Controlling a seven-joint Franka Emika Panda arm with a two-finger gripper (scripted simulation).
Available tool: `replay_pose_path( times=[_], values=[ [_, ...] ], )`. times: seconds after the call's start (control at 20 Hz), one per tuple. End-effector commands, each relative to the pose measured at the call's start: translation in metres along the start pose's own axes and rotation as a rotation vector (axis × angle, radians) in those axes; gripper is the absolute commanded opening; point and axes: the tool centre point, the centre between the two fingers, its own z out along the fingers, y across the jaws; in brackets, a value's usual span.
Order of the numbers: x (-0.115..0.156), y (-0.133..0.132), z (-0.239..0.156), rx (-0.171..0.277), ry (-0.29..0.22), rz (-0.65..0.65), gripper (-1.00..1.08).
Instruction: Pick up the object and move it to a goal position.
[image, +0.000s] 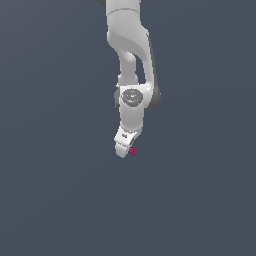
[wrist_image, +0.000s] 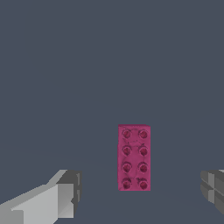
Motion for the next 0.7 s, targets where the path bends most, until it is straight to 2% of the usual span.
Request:
replay_pose_path(
  times=[0.0,0.25,0.65],
  values=[
    [0.000,0.000,0.000,0.000,0.000,0.000,1.00],
    [0.000,0.000,0.008,0.000,0.000,-0.001,1.00],
    [0.000,-0.001,0.044,0.000,0.000,-0.005,1.00]
  ],
)
